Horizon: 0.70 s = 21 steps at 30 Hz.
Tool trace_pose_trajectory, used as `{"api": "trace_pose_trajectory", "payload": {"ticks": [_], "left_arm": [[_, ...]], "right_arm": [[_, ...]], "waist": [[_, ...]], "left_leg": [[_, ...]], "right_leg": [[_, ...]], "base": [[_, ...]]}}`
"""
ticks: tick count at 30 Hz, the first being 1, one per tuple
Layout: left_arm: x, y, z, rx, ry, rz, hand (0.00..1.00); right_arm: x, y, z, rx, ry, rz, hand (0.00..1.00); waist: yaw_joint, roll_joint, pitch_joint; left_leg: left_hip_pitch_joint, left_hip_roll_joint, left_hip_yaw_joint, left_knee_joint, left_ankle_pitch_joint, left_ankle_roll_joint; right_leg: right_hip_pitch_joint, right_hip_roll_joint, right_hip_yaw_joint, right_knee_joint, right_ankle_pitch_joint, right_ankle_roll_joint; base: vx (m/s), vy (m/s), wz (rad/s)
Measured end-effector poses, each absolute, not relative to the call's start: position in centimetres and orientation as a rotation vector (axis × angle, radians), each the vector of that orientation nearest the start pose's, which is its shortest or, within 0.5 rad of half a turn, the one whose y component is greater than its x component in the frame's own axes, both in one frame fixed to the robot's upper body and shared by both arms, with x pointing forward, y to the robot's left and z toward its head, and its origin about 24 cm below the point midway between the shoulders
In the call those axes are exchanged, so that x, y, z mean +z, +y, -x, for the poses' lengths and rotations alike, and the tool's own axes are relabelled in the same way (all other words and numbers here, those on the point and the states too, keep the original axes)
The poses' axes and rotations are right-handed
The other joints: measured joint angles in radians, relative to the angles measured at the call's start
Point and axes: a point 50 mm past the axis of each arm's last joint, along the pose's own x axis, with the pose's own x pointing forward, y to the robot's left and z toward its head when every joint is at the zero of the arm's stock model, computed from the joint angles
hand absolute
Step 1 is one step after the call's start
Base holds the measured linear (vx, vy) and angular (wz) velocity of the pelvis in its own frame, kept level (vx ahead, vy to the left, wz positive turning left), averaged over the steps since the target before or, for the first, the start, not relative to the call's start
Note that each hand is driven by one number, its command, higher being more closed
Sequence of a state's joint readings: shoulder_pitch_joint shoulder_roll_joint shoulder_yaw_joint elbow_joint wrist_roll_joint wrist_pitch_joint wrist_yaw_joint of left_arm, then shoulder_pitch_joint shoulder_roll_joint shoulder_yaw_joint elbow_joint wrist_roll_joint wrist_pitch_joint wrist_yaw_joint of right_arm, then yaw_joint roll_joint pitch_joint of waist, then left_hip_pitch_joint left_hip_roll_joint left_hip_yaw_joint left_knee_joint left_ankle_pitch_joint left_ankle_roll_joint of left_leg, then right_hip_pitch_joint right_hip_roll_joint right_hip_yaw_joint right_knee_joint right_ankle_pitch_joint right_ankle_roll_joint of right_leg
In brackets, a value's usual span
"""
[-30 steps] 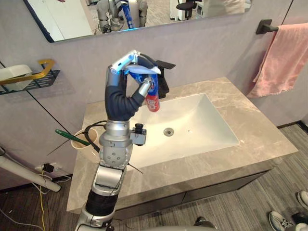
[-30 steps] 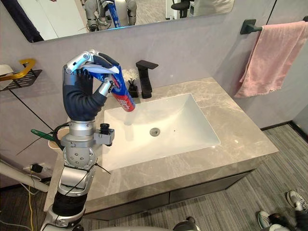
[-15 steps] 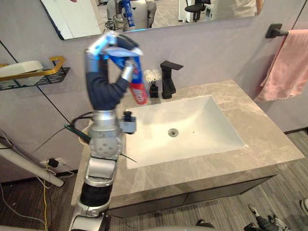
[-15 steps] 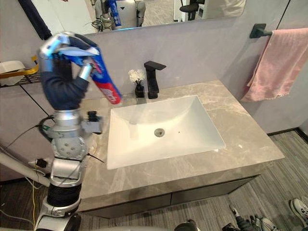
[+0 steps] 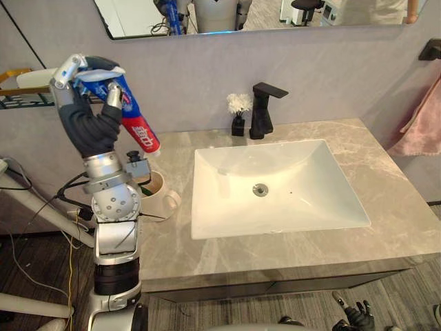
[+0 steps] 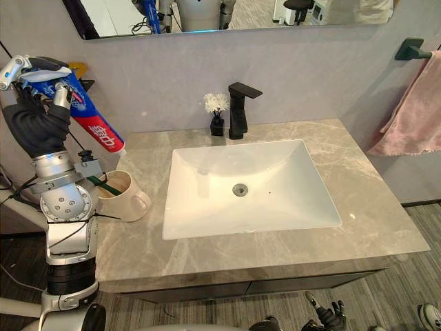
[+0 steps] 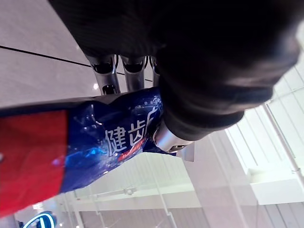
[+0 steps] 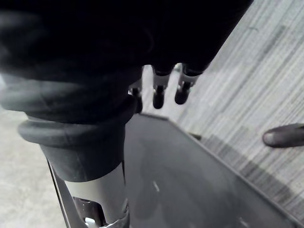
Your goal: Organize washtable
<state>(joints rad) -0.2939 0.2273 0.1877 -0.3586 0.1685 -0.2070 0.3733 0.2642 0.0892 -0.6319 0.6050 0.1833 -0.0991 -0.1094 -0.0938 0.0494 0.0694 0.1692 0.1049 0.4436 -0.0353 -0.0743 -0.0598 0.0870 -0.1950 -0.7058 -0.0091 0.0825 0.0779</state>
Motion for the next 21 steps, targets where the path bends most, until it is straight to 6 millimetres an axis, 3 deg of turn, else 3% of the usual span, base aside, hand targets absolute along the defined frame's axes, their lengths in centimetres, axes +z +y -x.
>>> {"api": "trace_pose_trajectory", "payload": {"ticks": [4,21], "left_arm": [[21.0,21.5,-24.6,0.493,-0.855,-0.260,1.00],[18.8,22.0,-24.3,0.521,-0.743,-0.314,1.00]], "right_arm": [[-12.3,-25.5,-6.0,-0.885,0.739,-0.286,0.00],[-12.6,-25.0,-6.2,-0.840,0.770,-0.267,0.00]], "waist": [[0.000,0.001,0.002],[0.008,0.001,0.024]], "left_leg": [[-0.002,0.001,0.000,0.000,0.000,0.000],[0.004,0.002,0.002,0.000,-0.001,0.000]], "right_leg": [[0.004,0.007,-0.001,-0.014,0.002,0.003],[0.016,0.009,-0.004,-0.022,0.005,0.006]], "base": [[0.00,0.000,0.00],[0.00,-0.002,0.01]]}}
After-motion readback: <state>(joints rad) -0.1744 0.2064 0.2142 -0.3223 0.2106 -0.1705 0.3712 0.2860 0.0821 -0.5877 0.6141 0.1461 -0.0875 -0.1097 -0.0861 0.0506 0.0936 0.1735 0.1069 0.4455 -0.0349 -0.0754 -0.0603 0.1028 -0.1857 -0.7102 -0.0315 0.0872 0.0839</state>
